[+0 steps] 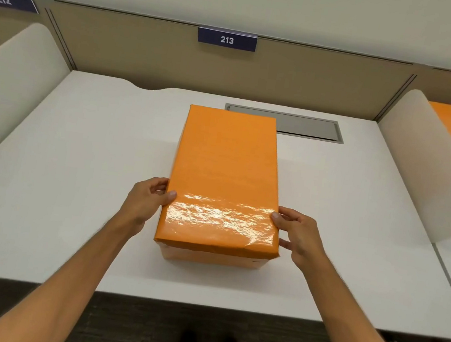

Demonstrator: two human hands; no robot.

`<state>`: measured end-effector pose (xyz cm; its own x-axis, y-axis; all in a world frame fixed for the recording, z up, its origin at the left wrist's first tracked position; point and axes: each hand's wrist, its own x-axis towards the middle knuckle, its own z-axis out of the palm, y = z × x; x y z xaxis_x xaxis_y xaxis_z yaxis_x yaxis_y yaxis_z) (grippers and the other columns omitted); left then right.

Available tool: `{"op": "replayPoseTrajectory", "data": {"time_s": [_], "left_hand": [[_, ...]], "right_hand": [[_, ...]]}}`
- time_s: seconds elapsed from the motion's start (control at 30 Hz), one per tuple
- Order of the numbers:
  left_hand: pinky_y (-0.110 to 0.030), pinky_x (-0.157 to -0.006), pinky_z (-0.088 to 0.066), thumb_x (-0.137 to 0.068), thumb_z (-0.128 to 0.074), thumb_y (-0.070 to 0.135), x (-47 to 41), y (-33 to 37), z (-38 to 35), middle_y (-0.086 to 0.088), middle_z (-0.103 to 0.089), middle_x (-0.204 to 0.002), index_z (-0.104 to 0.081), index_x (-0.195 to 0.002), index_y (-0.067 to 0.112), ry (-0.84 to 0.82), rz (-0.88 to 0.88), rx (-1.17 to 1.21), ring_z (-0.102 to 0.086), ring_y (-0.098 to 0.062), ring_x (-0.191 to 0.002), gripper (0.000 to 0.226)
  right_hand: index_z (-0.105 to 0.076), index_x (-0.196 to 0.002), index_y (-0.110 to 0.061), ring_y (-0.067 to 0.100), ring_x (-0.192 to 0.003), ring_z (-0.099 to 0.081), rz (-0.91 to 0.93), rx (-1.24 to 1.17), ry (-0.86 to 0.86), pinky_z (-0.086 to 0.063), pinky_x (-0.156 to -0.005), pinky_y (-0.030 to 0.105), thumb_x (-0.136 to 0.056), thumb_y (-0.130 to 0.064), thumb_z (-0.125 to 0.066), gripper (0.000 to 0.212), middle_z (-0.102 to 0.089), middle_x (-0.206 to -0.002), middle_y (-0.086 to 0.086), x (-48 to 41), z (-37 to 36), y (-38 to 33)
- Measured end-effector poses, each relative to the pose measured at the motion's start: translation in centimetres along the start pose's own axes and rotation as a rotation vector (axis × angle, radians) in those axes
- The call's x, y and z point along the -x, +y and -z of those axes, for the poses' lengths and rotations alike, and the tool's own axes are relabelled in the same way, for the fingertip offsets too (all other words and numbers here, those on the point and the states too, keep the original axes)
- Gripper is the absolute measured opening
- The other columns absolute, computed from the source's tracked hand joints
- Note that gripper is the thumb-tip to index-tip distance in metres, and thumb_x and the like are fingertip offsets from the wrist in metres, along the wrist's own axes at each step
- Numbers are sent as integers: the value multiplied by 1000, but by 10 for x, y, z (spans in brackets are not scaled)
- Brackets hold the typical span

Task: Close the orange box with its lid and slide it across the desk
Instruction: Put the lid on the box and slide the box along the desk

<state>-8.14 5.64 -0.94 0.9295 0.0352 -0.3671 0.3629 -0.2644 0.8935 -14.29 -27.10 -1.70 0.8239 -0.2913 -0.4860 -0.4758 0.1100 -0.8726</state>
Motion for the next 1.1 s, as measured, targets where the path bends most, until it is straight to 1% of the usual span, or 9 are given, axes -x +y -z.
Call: {"op": "replayPoseTrajectory", "data": {"time_s": [0.1,0.23,0.47,0.57,0.67,0.73,0.93,1.0,1.1], "left_hand": [[-44,-99,-51,-94,-68,19,4,-6,-1,-8,-65,-134,-55,-144,13,3,-12,14,-63,-27,-120,52],[-41,-93,-55,-97,-65,23,5,-12,-3,-7,-62,-139,-49,-148,15,-7,-19,21,-64,-27,-118,54],[-48,-101,-53,-100,-59,26,0,-14,-3,-11,-60,-139,-47,-148,16,-35,-2,13,-62,-31,-120,51],[-48,-102,-52,-100,-60,26,-3,-15,0,-11,-60,-137,-48,-146,17,-62,28,35,-62,-31,-120,49],[-47,-101,-49,-96,-63,15,-16,-9,3,-8,-59,-140,-48,-143,14,-87,57,55,-60,-30,-121,49],[-45,-100,-48,-92,-65,11,-30,1,3,-8,-55,-142,-44,-146,13,-75,61,71,-56,-30,-124,58],[-51,-112,-40,-96,-64,38,-82,40,-6,-8,-48,-152,-41,-151,15,-55,72,115,-48,-30,-135,63],[-46,-109,-41,-97,-61,41,-101,49,-10,-7,-48,-152,-43,-151,15,-50,67,103,-48,-25,-128,62],[-44,-104,-43,-99,-57,42,-129,59,-13,-7,-52,-148,-44,-151,14,-23,79,102,-52,-28,-127,60]], "right_hand": [[-68,-128,-10,21,-93,-73,13,15,1,-57,-68,38,-92,-12,-72,36,-77,-111,8,-2,-2,4],[-69,-128,-10,19,-93,-74,25,53,8,-58,-63,33,-92,-14,-73,37,-77,-109,7,-6,-2,8],[-69,-128,-11,25,-100,-71,25,84,34,-59,-68,39,-92,-16,-73,36,-76,-111,7,-6,-3,8],[-68,-127,-13,28,-104,-69,2,78,16,-58,-75,43,-91,-17,-74,37,-74,-113,7,-8,-1,7],[-62,-133,-17,28,-109,-67,37,109,0,-57,-87,50,-89,-32,-76,48,-70,-120,6,-15,-2,0],[-57,-139,-17,29,-113,-65,96,148,11,-56,-93,54,-89,-43,-74,59,-68,-125,7,-24,-7,-9],[-51,-148,-18,35,-122,-62,204,181,43,-54,-99,59,-96,-42,-66,59,-63,-135,14,-75,-26,-51],[-49,-149,-19,36,-124,-60,211,179,35,-53,-100,60,-97,-41,-64,59,-61,-138,14,-97,-31,-65],[-44,-154,-23,36,-129,-58,243,189,31,-54,-96,58,-100,-39,-60,59,-57,-144,14,-128,-37,-83]]}}
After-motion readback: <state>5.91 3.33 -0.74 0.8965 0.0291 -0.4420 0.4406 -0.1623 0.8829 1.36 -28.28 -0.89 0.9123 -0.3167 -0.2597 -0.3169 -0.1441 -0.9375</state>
